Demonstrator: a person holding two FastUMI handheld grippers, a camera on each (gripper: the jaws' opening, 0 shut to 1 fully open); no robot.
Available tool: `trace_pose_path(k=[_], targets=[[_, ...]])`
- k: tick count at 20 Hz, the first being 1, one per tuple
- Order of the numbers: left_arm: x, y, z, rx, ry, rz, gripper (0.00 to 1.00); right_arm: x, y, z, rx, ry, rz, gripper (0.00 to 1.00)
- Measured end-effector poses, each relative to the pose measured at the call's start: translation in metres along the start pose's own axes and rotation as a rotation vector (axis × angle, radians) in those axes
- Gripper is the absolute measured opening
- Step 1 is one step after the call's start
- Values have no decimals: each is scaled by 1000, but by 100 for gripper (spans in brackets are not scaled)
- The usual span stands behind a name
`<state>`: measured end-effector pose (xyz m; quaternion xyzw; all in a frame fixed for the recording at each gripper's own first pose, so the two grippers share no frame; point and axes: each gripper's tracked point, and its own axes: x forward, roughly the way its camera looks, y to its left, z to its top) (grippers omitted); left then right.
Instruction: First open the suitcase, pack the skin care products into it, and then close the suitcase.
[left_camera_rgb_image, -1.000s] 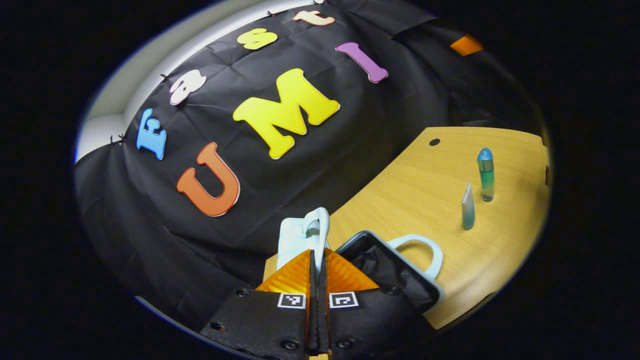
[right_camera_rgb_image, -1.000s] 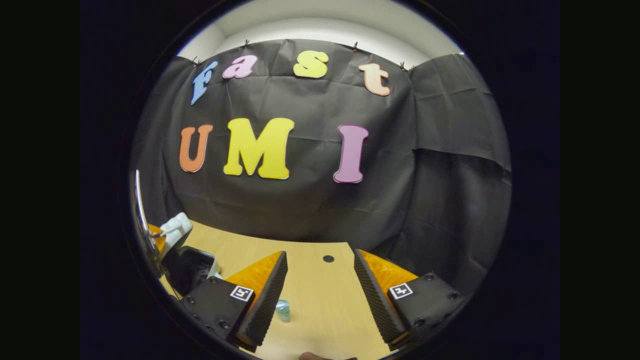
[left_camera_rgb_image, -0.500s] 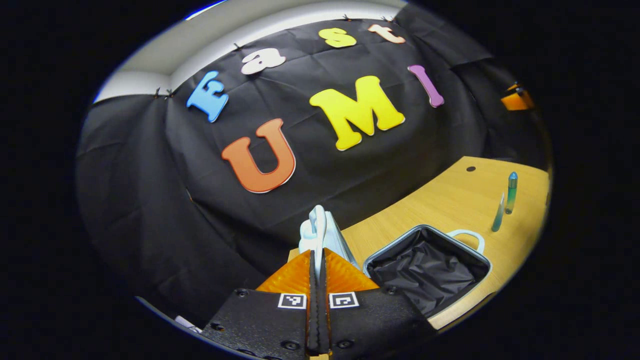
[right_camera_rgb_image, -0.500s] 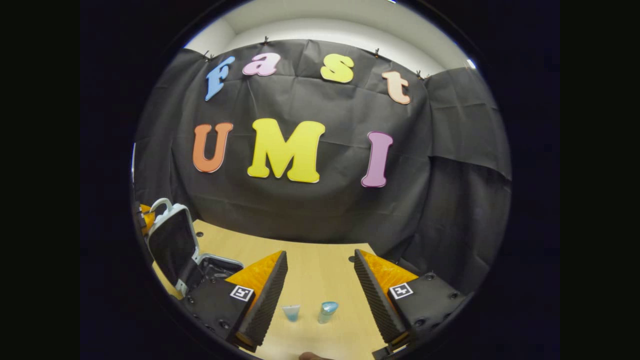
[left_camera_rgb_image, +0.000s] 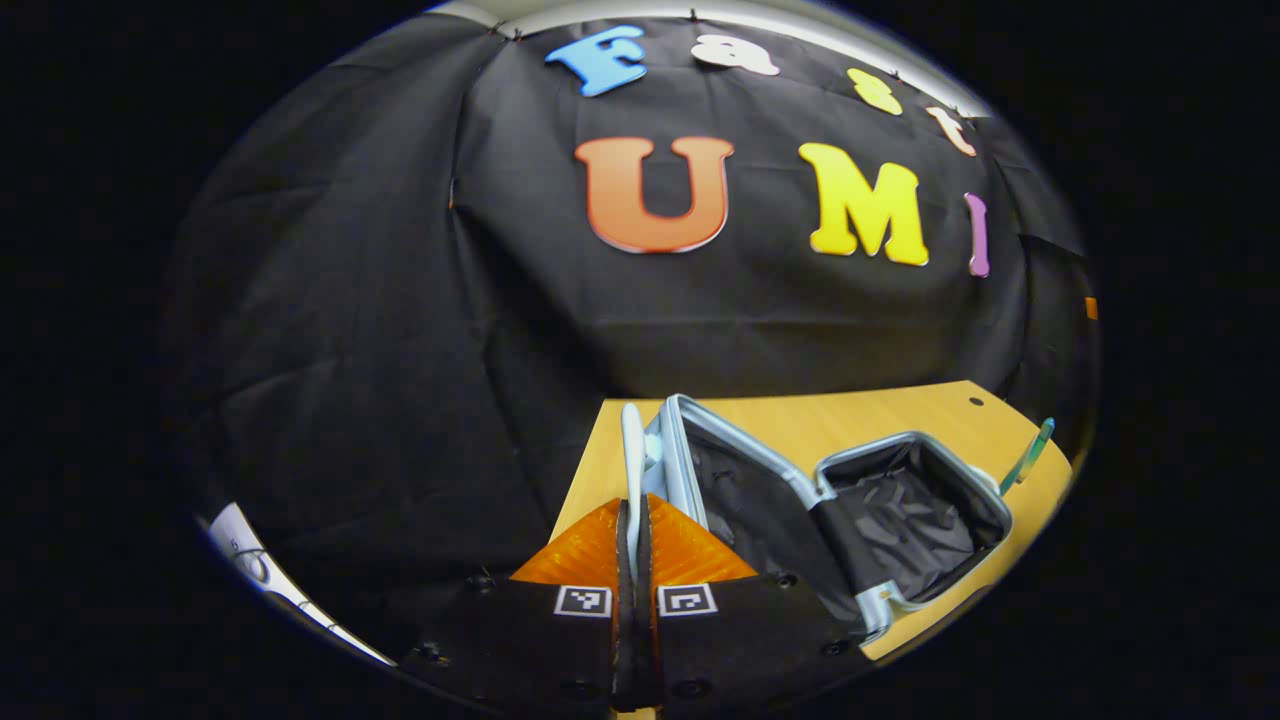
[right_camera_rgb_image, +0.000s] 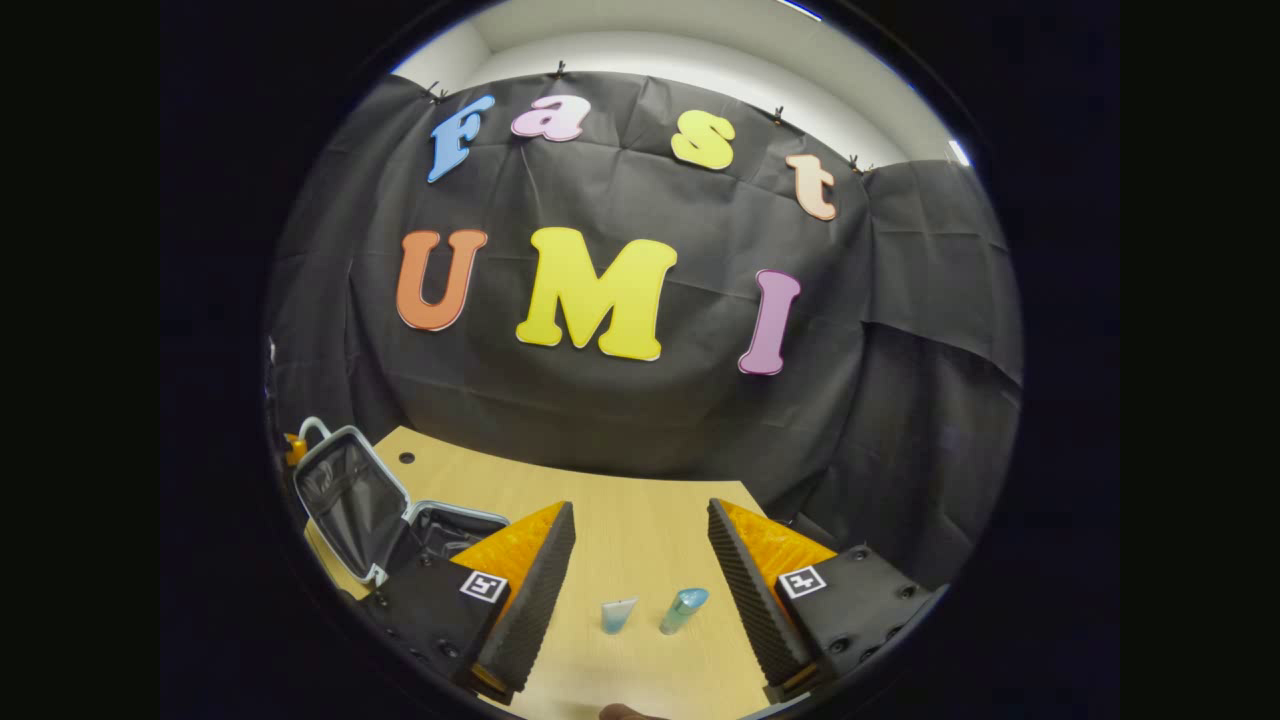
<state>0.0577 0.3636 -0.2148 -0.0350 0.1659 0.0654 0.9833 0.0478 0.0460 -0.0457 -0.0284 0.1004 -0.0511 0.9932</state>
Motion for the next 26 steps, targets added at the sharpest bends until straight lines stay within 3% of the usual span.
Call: trace_pose_path(k=[6,10,14,15,17,18,20,22,26], targets=[[31,18,-88,-179,159,6,3,-2,15,-13,-16,56,0,79],[38,20,-95,-226,182,23,9,-4,20,-17,-35,53,20,79],[30,34,-97,-225,219,90,33,-3,13,-19,-28,49,46,80],[27,36,-93,-217,222,112,34,-2,8,-19,-25,46,49,80],[11,28,-70,-212,178,123,69,1,-5,-21,-13,45,52,80],[4,16,-56,-198,149,119,74,3,-12,-23,-4,48,53,80],[-13,-3,-25,-109,86,145,98,7,-28,-27,4,42,59,80],[-27,-46,13,-52,5,125,99,12,-46,-34,1,47,64,80],[-61,-175,64,-12,-126,31,98,18,-80,-52,2,63,96,79]])
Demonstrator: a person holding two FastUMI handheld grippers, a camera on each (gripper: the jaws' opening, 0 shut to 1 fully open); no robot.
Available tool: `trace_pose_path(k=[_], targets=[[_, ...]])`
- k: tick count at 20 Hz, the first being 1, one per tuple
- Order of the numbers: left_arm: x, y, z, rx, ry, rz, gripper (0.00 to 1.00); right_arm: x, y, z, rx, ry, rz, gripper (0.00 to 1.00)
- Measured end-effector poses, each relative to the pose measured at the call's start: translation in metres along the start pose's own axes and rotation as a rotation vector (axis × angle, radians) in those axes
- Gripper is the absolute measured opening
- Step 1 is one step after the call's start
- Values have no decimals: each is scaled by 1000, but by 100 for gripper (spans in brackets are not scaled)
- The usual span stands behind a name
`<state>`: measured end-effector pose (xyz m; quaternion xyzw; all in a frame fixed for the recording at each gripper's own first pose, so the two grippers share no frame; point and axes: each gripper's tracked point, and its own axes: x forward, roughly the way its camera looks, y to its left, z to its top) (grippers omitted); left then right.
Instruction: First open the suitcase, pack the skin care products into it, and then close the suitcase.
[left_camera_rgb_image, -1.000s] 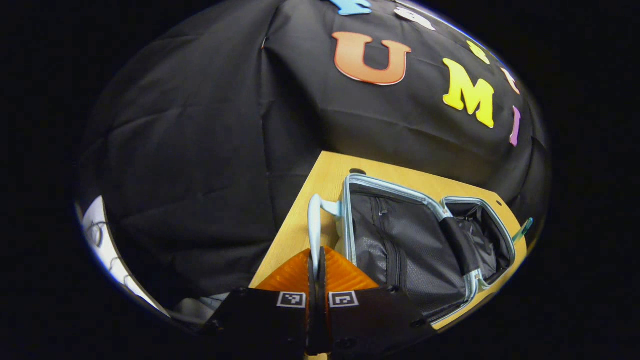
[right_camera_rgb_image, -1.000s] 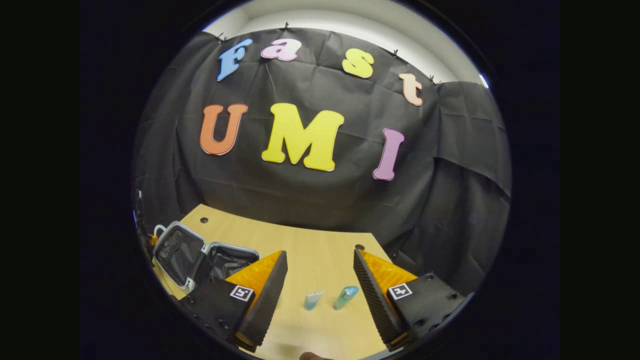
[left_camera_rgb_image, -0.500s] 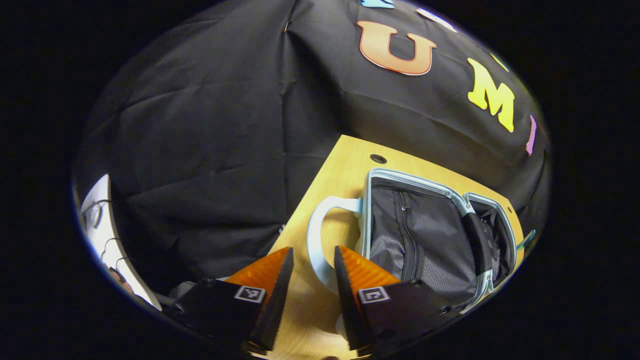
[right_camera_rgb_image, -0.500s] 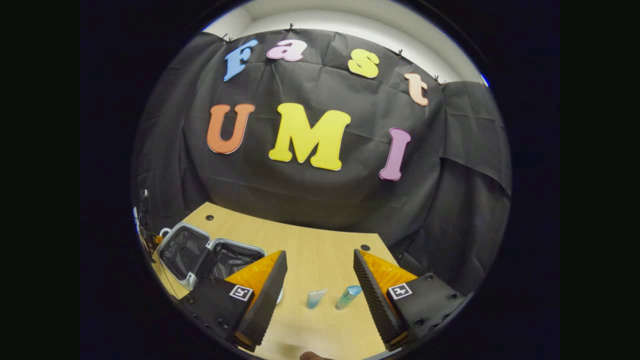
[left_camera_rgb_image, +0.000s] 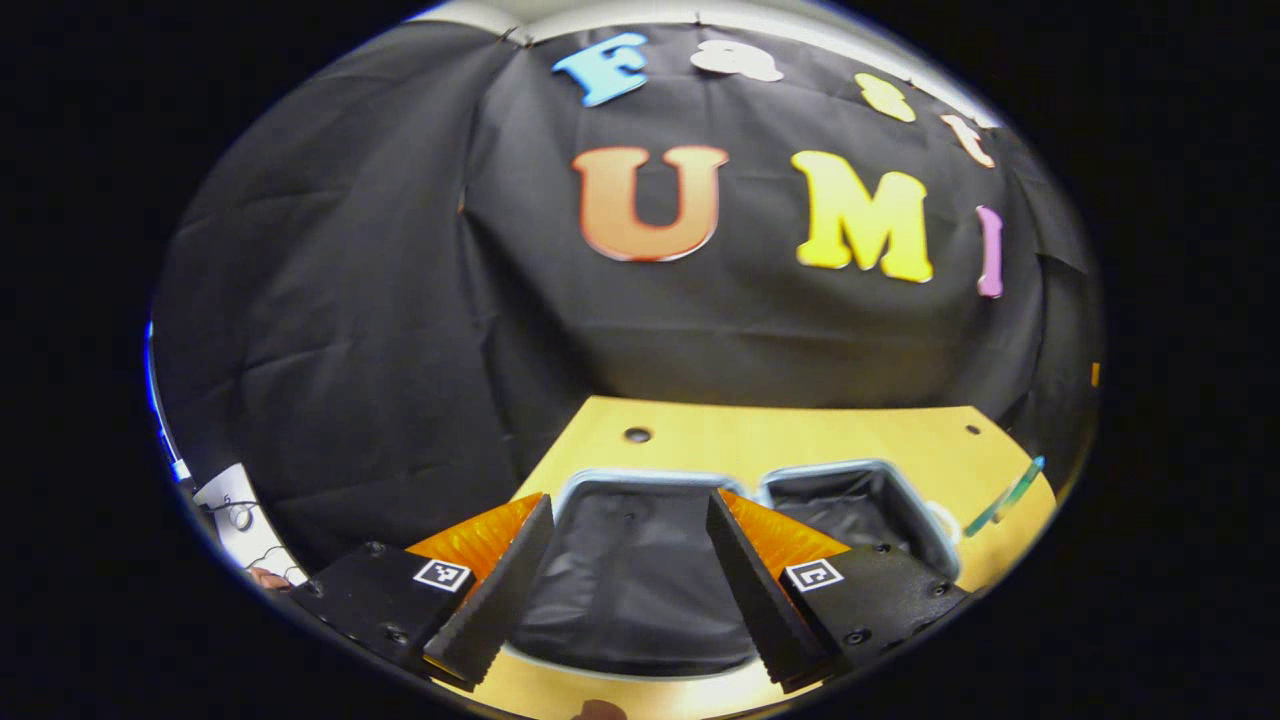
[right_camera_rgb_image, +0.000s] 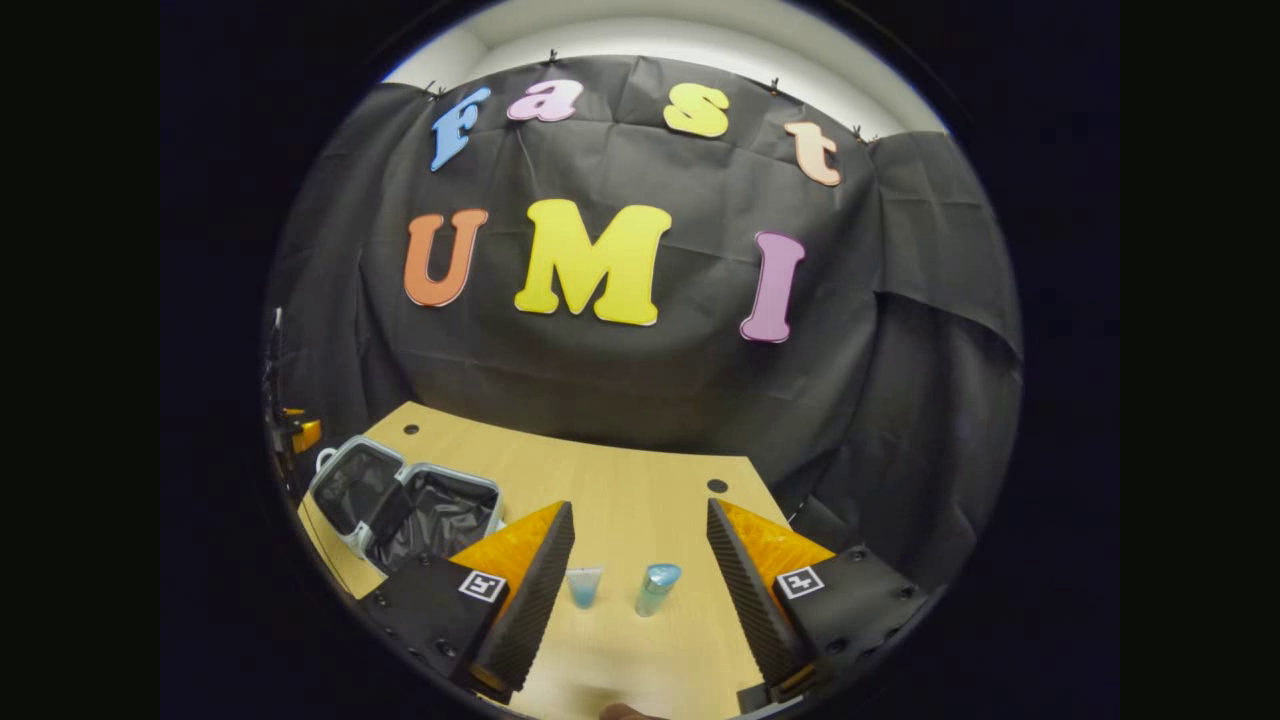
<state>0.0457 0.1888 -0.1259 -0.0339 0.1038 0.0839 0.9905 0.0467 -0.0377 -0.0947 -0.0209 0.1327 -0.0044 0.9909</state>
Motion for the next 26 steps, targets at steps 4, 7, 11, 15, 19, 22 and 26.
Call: trace_pose_path(k=[4,7,11,15,19,22,26], targets=[[-31,-138,-3,-19,8,-100,98,3,-40,-13,-19,-8,18,80],[-32,-202,-17,11,24,-159,99,12,-70,-28,-27,5,22,80],[-31,-272,-64,11,93,-243,99,25,-106,-56,-19,56,16,80],[-19,-335,-106,52,126,-306,98,37,-136,-78,-30,91,4,80],[8,-375,-158,63,196,-357,99,46,-155,-91,-46,109,-6,80],[32,-394,-187,83,236,-364,99,54,-163,-103,-57,132,-14,80],[57,-413,-204,64,268,-383,99,62,-169,-113,-57,160,-32,80]])
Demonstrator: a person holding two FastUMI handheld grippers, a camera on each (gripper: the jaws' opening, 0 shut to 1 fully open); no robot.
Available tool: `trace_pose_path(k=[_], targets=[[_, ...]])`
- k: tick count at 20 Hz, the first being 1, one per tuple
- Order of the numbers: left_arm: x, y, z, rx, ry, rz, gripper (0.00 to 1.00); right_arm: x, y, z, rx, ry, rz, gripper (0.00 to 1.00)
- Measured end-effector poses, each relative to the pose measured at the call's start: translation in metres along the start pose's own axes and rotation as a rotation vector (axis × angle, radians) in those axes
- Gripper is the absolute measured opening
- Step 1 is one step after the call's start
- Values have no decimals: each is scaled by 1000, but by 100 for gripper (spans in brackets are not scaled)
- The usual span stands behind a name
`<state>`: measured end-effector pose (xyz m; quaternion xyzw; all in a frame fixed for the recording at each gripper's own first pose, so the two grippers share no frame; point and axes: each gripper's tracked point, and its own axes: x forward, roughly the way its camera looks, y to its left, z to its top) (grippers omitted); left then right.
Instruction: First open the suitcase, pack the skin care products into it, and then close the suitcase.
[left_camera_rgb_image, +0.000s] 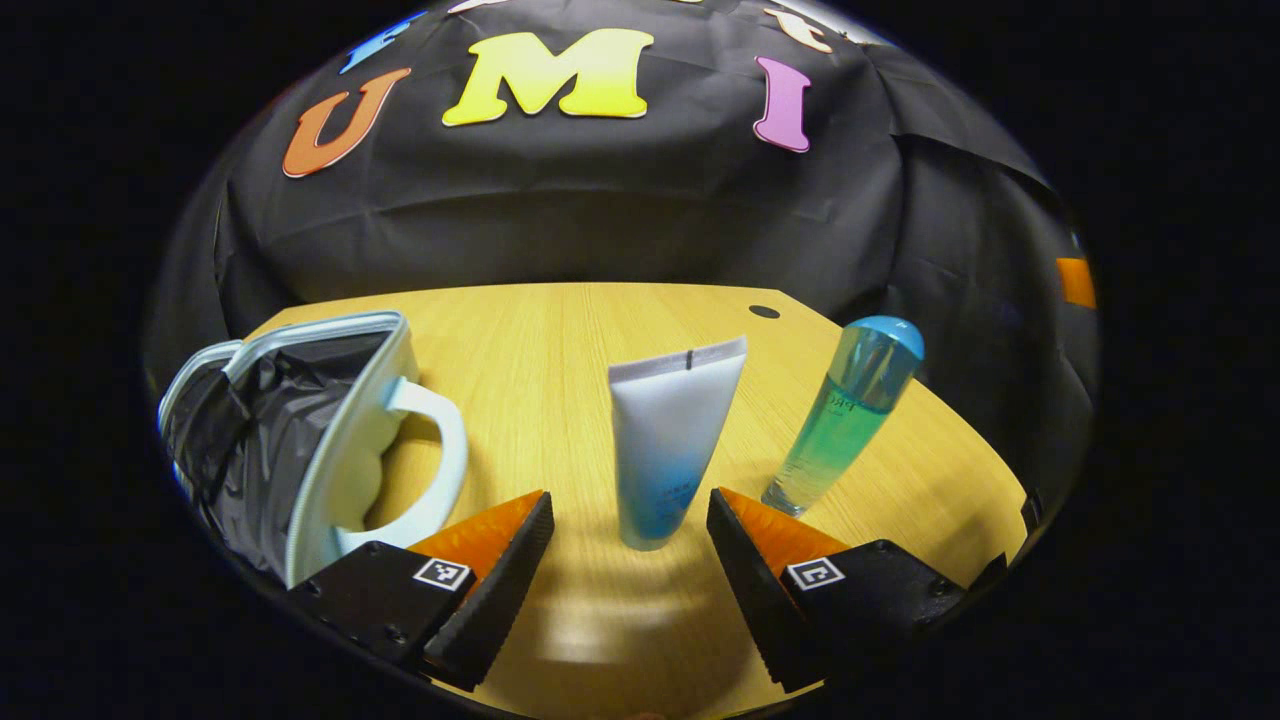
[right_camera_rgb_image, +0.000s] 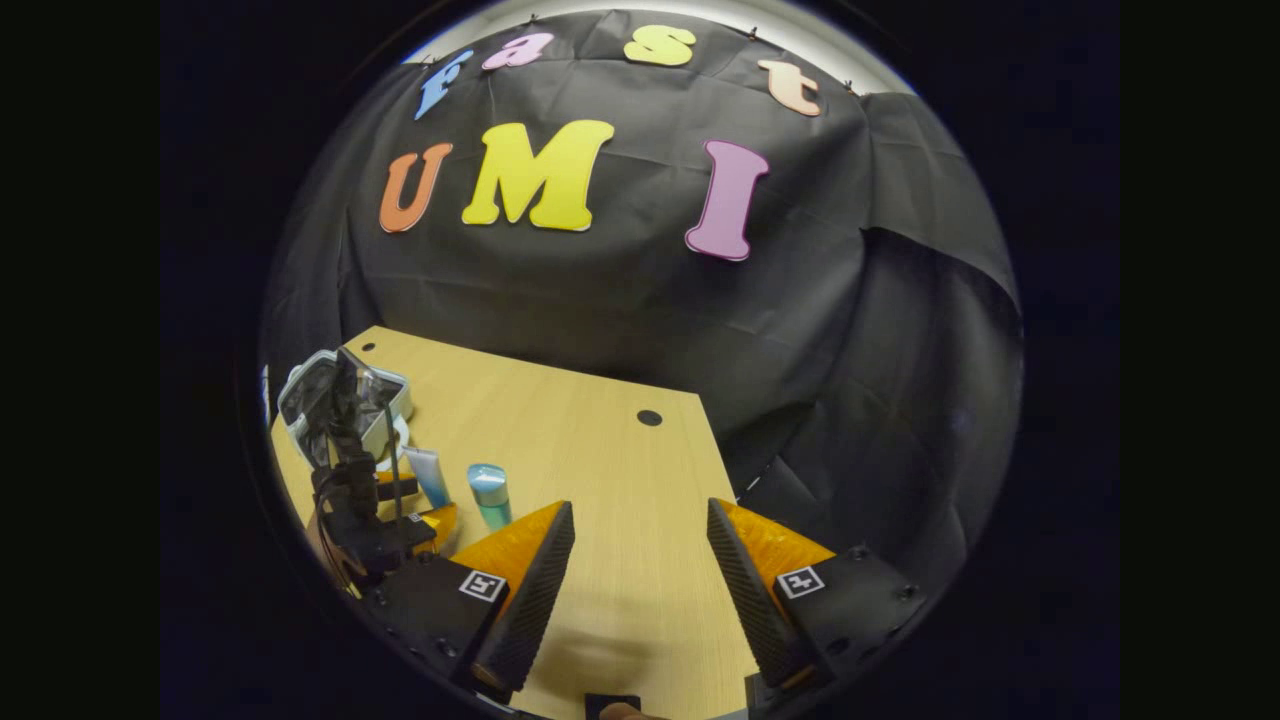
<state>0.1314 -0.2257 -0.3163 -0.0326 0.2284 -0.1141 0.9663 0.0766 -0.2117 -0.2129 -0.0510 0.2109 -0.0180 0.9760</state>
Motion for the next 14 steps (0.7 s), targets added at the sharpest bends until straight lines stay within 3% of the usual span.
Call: trace_pose_path(k=[4,7,10,12,14], targets=[[11,-11,10,-7,-30,-40,88,2,-4,-5,10,17,-18,80],[10,-12,4,-5,6,-46,65,4,-3,-6,12,25,-25,79],[4,-19,3,-40,31,-87,50,4,-2,-3,27,29,-34,79],[-9,-24,5,-53,54,-111,47,4,0,-1,36,29,-41,79],[-28,-24,21,4,39,-127,47,3,2,1,35,23,-43,80]])
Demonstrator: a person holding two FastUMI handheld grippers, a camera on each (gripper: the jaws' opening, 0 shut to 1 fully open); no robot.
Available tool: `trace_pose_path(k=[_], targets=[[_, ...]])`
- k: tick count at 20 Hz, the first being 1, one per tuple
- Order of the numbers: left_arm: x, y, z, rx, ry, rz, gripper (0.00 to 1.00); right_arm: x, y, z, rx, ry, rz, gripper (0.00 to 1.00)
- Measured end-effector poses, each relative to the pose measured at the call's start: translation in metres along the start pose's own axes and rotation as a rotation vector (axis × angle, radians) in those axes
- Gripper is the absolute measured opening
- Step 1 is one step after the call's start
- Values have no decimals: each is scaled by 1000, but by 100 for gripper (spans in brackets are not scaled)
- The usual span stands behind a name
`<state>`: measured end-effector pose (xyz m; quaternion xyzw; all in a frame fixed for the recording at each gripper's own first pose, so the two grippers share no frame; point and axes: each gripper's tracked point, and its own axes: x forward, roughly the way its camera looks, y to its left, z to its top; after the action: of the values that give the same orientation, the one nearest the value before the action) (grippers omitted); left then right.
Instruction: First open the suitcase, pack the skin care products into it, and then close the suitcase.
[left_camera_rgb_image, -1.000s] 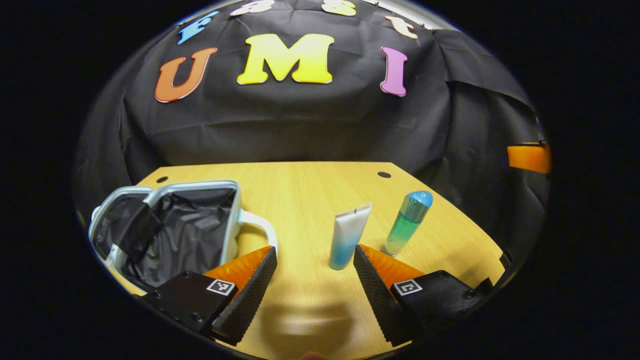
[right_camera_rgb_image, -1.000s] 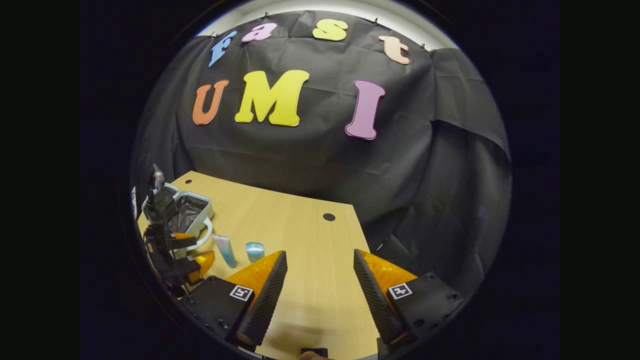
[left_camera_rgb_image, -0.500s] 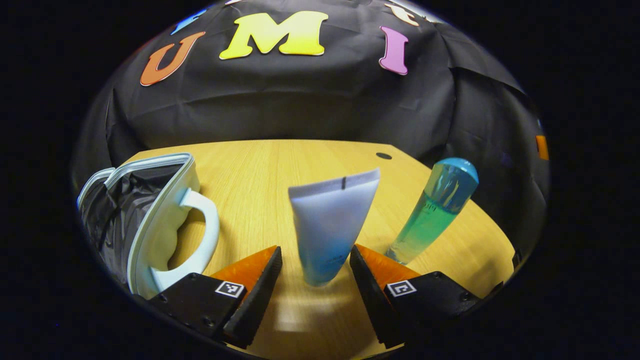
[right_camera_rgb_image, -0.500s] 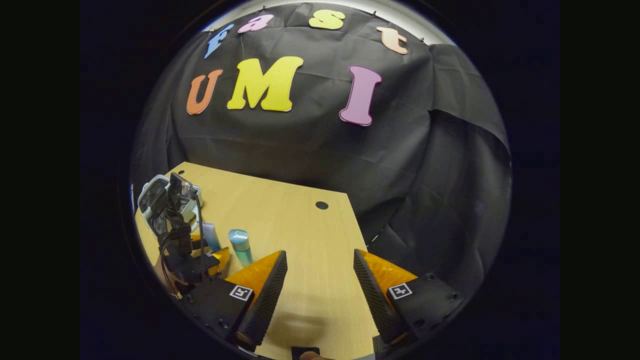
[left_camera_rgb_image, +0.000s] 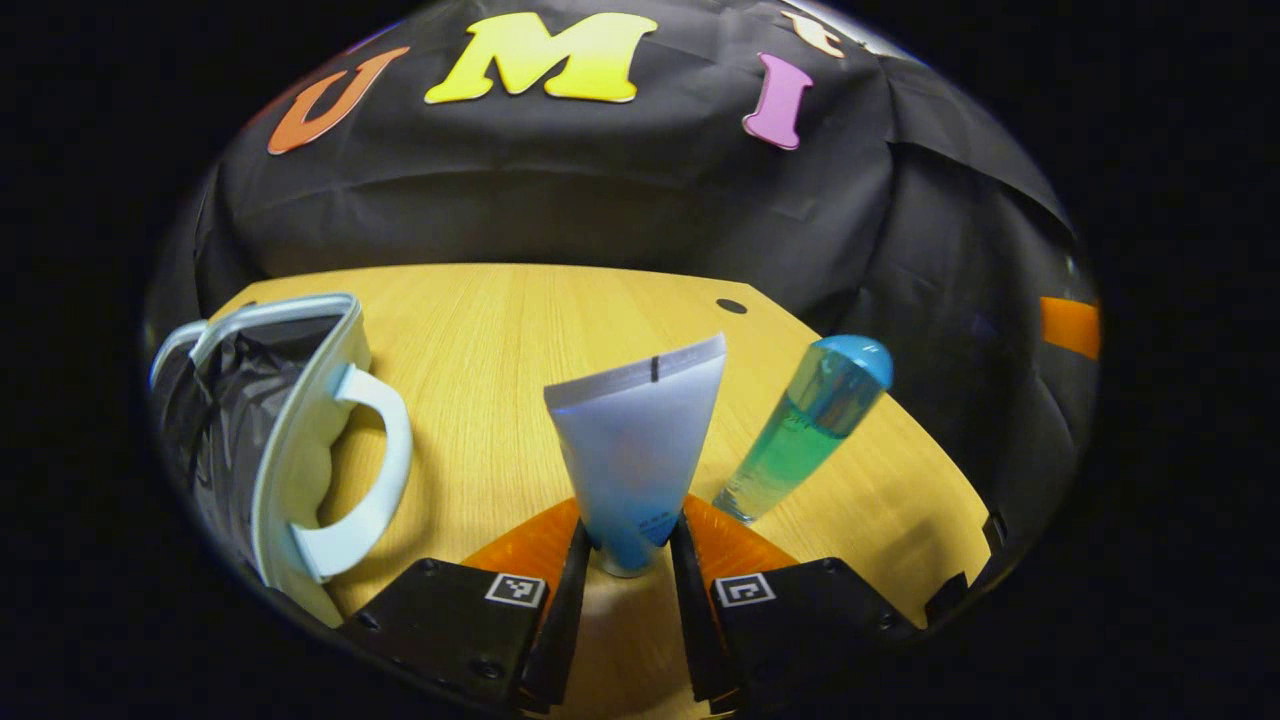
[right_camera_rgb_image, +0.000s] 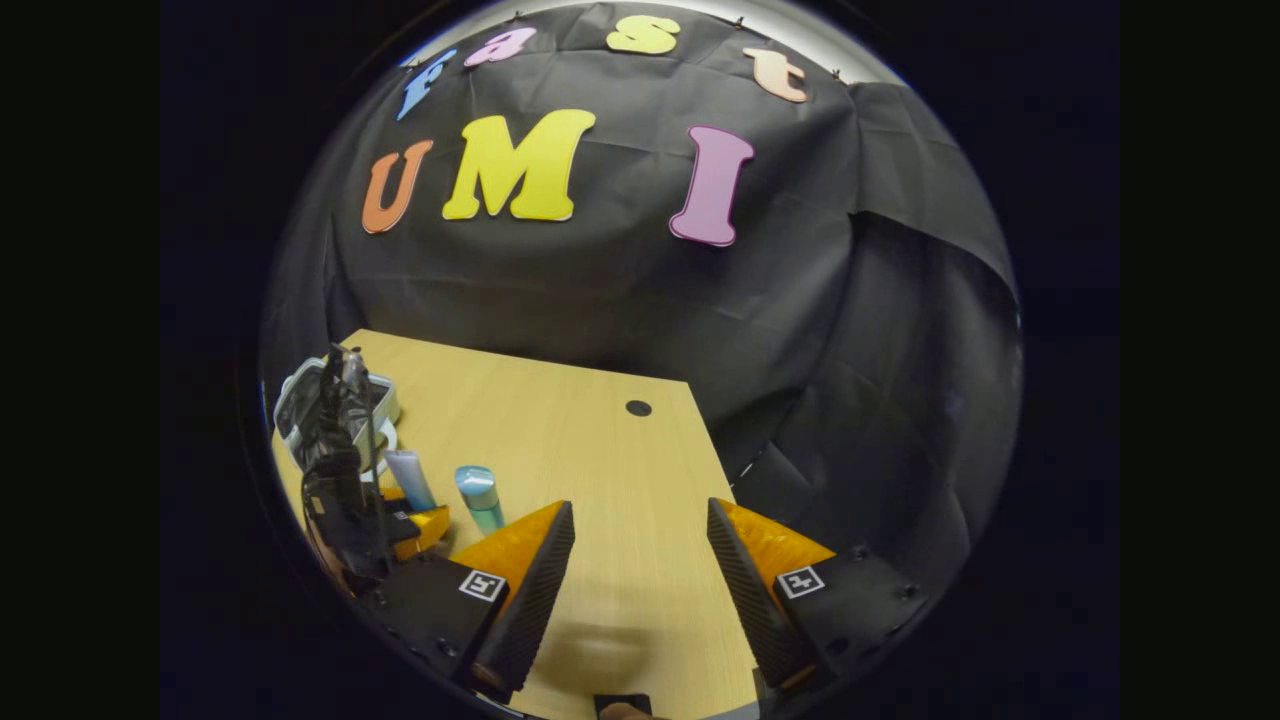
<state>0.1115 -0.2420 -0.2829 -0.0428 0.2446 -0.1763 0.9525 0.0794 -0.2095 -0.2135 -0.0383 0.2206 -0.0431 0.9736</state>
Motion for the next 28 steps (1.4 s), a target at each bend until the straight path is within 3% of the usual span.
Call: trace_pose_path(k=[3,6,12,16,20,23,25,27,28], targets=[[-46,-4,18,-49,17,-25,47,1,15,-5,-10,6,16,80],[-93,23,37,-63,33,9,47,2,40,-12,-5,16,50,79],[-169,127,44,-81,89,185,47,14,118,-38,69,9,177,80],[-196,193,30,-78,172,283,47,36,148,-63,50,44,161,80],[-197,229,10,-152,255,332,47,71,156,-78,74,50,112,80],[-194,247,3,-150,279,341,47,105,158,-90,65,83,75,78],[-190,250,9,-121,271,330,45,116,163,-88,77,84,85,68],[-183,252,14,-96,263,312,42,123,163,-84,79,81,81,49],[-176,253,16,-84,257,299,47,124,165,-83,71,86,83,43]])
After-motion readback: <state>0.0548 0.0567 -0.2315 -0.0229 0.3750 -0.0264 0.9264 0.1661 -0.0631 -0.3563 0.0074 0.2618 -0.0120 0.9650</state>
